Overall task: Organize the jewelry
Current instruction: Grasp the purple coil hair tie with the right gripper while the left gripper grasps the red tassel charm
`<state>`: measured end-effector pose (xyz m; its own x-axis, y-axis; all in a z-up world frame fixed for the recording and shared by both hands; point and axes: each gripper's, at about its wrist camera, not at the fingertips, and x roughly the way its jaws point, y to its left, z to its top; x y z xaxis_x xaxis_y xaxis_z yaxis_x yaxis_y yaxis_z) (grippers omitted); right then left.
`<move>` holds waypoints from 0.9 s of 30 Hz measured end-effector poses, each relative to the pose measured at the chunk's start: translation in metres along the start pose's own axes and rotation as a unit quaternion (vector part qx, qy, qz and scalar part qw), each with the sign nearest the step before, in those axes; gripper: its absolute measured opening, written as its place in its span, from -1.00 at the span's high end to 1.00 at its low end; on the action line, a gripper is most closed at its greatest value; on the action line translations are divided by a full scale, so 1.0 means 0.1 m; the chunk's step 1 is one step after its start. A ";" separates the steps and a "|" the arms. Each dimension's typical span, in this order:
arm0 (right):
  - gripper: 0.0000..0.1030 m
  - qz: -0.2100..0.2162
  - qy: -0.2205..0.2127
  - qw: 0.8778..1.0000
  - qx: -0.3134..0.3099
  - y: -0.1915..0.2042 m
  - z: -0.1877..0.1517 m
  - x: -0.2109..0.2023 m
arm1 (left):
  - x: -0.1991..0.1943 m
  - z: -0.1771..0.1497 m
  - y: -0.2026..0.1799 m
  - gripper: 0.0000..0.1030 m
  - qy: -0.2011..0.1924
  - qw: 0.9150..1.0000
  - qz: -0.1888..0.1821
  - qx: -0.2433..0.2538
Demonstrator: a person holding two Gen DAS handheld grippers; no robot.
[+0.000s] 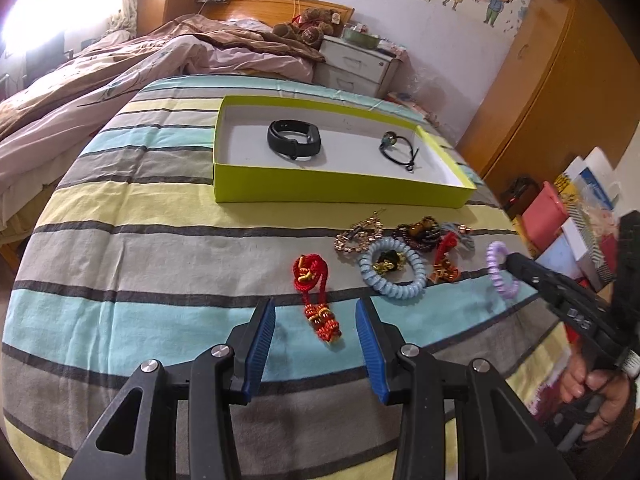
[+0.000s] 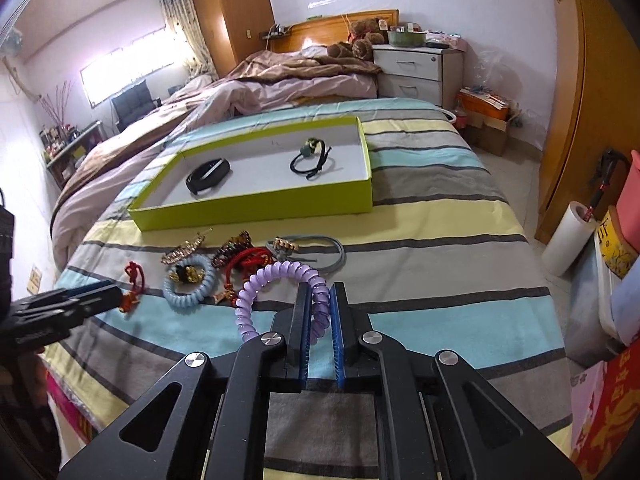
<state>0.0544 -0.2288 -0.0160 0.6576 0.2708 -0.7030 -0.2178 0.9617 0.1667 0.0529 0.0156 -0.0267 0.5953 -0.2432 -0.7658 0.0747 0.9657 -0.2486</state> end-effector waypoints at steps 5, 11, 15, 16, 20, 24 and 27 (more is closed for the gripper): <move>0.81 0.007 -0.005 1.000 -0.003 0.05 0.01 -0.01 | 0.14 0.05 -0.07 0.19 0.009 0.999 0.031 0.016; 0.81 0.009 -0.006 1.000 -0.006 0.08 0.01 0.01 | 0.20 0.05 -0.18 0.19 0.009 0.996 0.071 0.045; 0.81 0.011 -0.007 1.000 -0.006 0.08 0.01 0.02 | 0.19 0.03 -0.19 0.19 0.006 0.996 0.075 0.049; 0.81 0.012 -0.007 1.000 -0.006 0.08 0.02 0.02 | 0.19 0.02 -0.20 0.19 0.006 0.996 0.079 0.052; 0.81 0.012 -0.006 1.000 -0.004 0.07 0.02 0.03 | 0.19 0.02 -0.23 0.24 0.004 0.995 0.086 0.058; 0.81 0.010 -0.007 1.000 -0.002 0.06 0.02 0.04 | 0.18 0.03 -0.19 0.60 0.002 0.995 0.087 0.056; 0.81 0.010 -0.005 1.000 -0.001 0.06 0.02 0.05 | 0.16 0.03 -0.16 0.74 0.001 0.995 0.084 0.052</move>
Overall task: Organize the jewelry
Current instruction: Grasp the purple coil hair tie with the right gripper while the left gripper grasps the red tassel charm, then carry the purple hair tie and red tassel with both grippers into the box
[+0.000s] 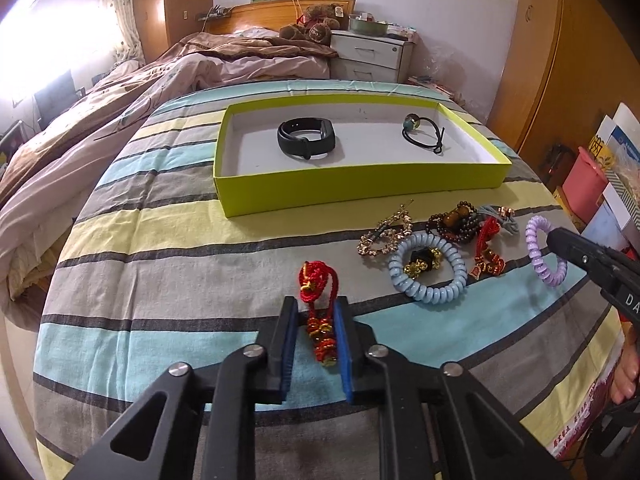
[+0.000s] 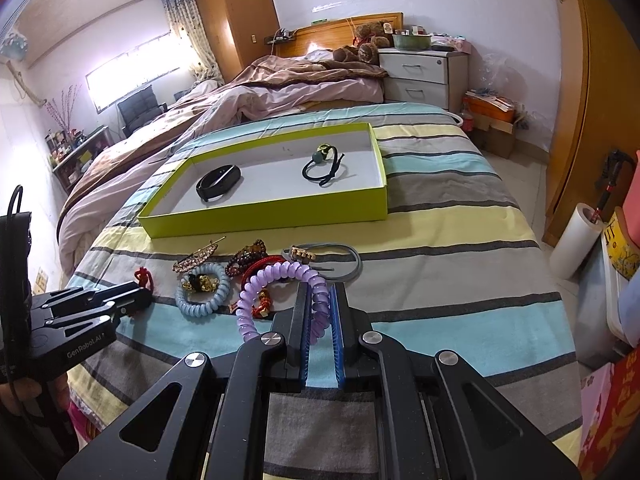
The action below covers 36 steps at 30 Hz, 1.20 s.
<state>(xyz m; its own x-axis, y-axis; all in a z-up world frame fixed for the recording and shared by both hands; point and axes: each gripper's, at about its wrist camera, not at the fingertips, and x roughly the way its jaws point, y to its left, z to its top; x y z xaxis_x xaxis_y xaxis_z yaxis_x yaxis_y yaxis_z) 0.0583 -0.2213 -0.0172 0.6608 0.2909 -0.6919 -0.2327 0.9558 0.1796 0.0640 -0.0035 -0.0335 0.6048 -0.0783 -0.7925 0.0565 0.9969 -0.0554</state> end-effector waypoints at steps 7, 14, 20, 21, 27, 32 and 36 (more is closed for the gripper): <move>0.81 0.000 -0.003 1.000 0.000 0.02 0.00 -0.02 | -0.04 0.02 0.06 0.74 -0.007 1.000 0.004 -0.005; 0.81 -0.002 -0.013 1.000 -0.002 0.04 0.04 -0.11 | -0.20 0.09 0.13 0.74 -0.025 1.000 -0.003 -0.015; 0.81 0.000 -0.020 1.000 -0.004 0.08 0.13 -0.17 | -0.32 0.21 0.17 0.74 -0.040 0.999 -0.020 -0.022; 0.81 0.001 -0.023 1.000 -0.005 0.09 0.17 -0.18 | -0.33 0.23 0.17 0.74 -0.040 0.999 -0.025 -0.024; 0.81 0.006 -0.031 1.000 -0.004 0.12 0.36 -0.16 | -0.36 0.42 0.22 0.74 -0.048 0.998 -0.027 -0.028; 0.81 0.001 -0.031 0.999 -0.012 0.17 0.59 -0.05 | -0.34 0.60 0.28 0.74 -0.052 0.998 -0.028 -0.030; 0.81 0.001 -0.030 0.999 -0.014 0.19 0.77 0.07 | -0.27 0.76 0.32 0.74 -0.054 0.998 -0.027 -0.028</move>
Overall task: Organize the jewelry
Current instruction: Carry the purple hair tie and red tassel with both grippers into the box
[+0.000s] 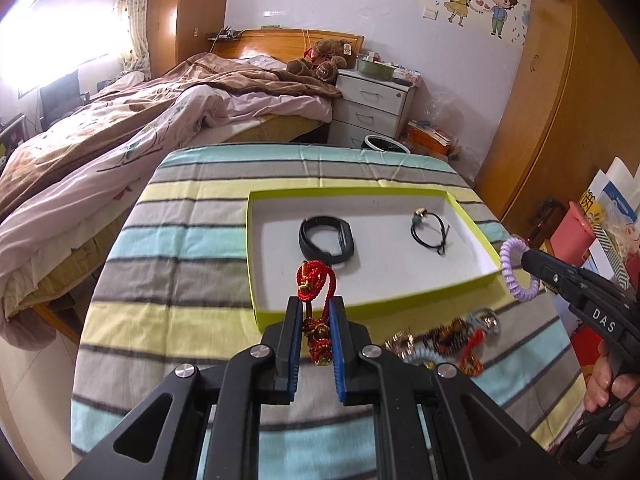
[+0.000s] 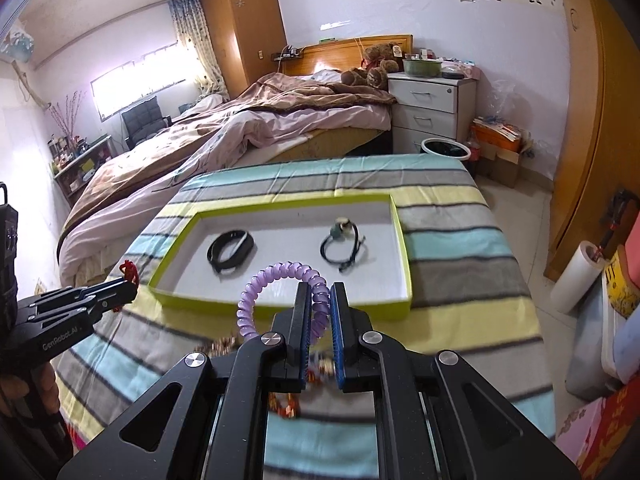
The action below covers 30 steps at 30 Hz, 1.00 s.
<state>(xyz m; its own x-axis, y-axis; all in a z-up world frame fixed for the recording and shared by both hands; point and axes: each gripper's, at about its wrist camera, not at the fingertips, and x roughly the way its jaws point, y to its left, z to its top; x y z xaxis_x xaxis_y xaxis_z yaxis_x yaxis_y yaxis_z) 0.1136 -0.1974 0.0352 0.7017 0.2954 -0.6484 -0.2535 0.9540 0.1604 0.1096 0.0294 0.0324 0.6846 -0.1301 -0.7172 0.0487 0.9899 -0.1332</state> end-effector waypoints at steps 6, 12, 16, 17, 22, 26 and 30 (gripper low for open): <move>0.81 0.002 0.012 1.000 -0.007 0.04 0.23 0.29 | 0.19 0.18 0.02 0.74 0.011 1.000 -0.002 0.003; 0.81 0.006 0.036 0.999 -0.006 0.04 0.47 0.67 | 0.42 0.27 0.02 0.74 0.027 1.000 -0.003 0.005; 0.81 0.006 0.056 0.998 -0.011 0.07 0.56 0.94 | 0.57 0.23 -0.02 0.74 0.038 0.999 0.007 0.017; 0.81 0.006 0.060 0.998 -0.013 0.08 0.57 0.99 | 0.61 0.22 -0.02 0.74 0.044 0.999 0.004 0.013; 0.81 0.006 0.082 0.996 -0.023 0.13 0.59 1.25 | 0.76 0.22 0.01 0.74 0.058 0.998 0.002 0.006; 0.81 0.013 0.098 0.995 -0.015 0.13 0.58 1.41 | 0.83 0.23 0.00 0.74 0.060 0.998 0.013 0.013; 0.81 0.009 0.104 0.994 -0.024 0.16 0.58 1.51 | 0.91 0.23 0.04 0.74 0.073 0.997 0.016 0.006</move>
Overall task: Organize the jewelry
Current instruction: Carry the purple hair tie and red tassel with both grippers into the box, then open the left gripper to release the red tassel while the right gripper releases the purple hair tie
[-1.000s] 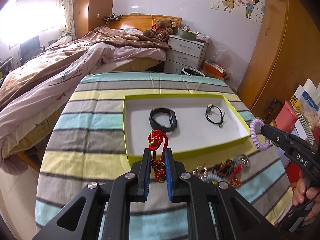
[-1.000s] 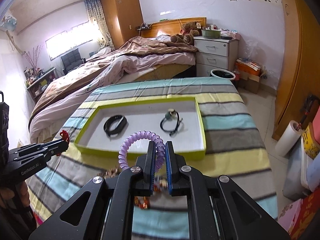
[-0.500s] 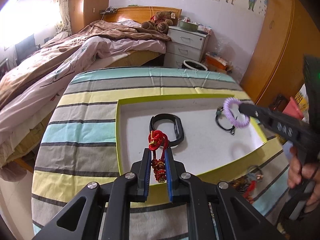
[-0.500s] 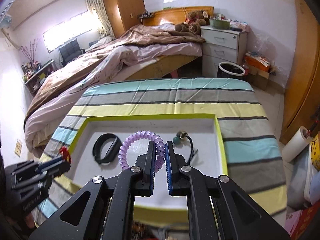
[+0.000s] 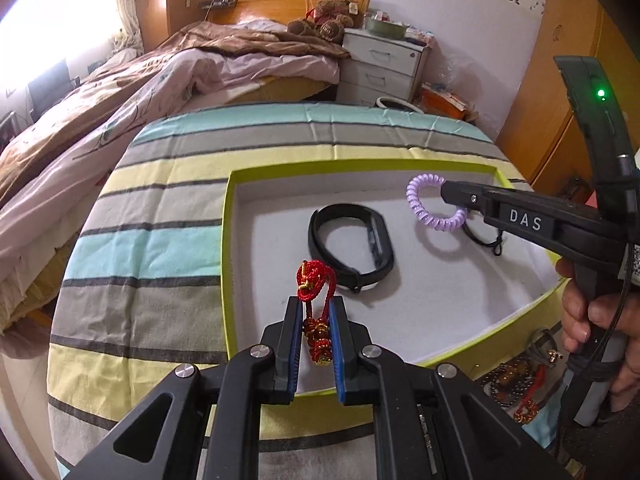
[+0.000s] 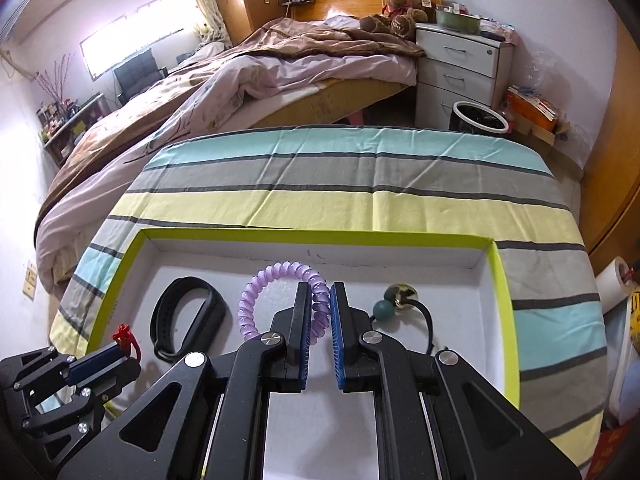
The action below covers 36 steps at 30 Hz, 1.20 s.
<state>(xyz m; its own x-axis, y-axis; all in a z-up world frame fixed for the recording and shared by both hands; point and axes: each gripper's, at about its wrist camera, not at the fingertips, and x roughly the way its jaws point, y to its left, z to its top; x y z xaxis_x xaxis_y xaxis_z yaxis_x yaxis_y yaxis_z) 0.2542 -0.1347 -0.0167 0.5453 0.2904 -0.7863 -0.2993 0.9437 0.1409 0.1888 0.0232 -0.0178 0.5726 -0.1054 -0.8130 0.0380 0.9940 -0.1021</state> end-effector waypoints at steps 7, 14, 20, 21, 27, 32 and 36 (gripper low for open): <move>0.81 -0.012 0.016 1.000 -0.018 0.05 0.00 0.11 | 0.08 0.00 0.05 0.74 0.007 1.000 -0.005 -0.012; 0.81 -0.018 0.022 0.999 -0.025 0.03 0.00 0.16 | 0.10 0.00 0.05 0.74 0.009 1.000 -0.010 -0.012; 0.80 -0.018 0.029 0.999 -0.024 0.03 -0.01 0.20 | 0.12 0.01 0.05 0.74 0.010 1.000 -0.011 -0.011; 0.80 -0.020 0.028 0.999 -0.025 0.03 -0.01 0.20 | 0.12 0.01 0.06 0.73 0.010 1.000 -0.011 -0.011; 0.79 -0.017 0.024 0.999 -0.021 0.04 0.00 0.17 | 0.11 0.01 0.04 0.61 0.010 1.000 -0.015 -0.012; 0.72 -0.016 0.019 0.999 -0.024 0.06 -0.02 0.13 | 0.05 -0.01 0.01 0.37 0.006 1.000 -0.020 -0.011; 0.71 -0.009 0.010 1.000 -0.021 0.06 -0.03 0.05 | -0.03 -0.03 0.00 0.27 -0.001 1.000 -0.024 -0.015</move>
<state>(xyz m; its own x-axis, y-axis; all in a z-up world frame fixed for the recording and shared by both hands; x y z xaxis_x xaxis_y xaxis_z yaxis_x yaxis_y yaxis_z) 0.2525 -0.1277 -0.0218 0.5349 0.2702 -0.8005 -0.3229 0.9409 0.1017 0.1846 0.0239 -0.0167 0.5726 -0.1526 -0.8055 0.0408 0.9866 -0.1579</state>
